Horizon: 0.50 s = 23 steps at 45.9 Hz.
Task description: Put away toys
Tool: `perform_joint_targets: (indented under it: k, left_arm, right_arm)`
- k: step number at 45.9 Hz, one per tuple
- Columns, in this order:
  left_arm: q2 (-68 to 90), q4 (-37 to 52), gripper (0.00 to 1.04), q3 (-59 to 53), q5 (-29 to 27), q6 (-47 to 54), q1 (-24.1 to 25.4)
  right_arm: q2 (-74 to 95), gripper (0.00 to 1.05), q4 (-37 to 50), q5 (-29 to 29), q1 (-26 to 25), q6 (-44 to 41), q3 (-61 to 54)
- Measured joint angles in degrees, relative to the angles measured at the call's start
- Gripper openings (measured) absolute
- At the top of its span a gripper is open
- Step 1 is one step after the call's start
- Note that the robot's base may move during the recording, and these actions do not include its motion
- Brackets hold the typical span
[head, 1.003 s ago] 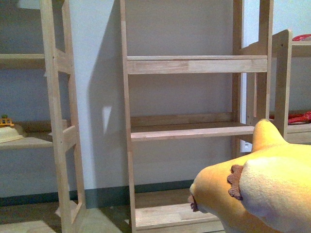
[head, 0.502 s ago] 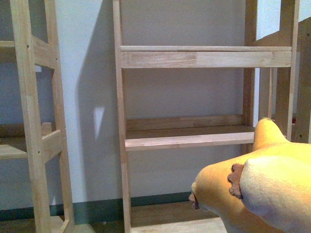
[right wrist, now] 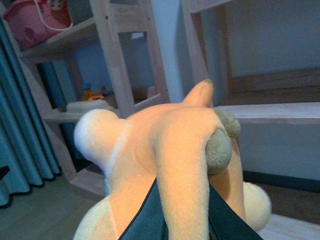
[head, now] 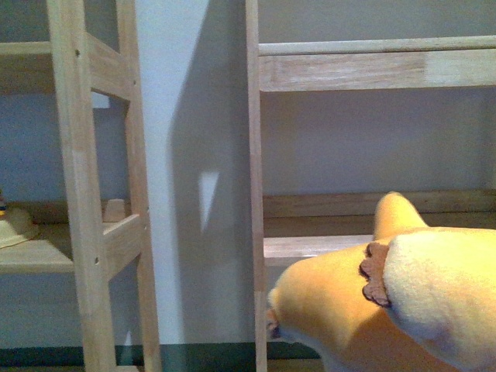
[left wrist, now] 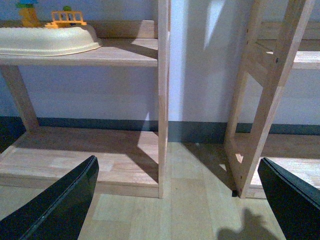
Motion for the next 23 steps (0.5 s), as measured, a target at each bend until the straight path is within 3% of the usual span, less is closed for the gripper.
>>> perform_joint_targets:
  k: [23]
  left_arm:
    - [0.0,0.0,0.99,0.0,0.0,0.0,0.0]
  right_arm:
    - [0.0,0.07,0.0,0.3,0.0,0.0,0.0]
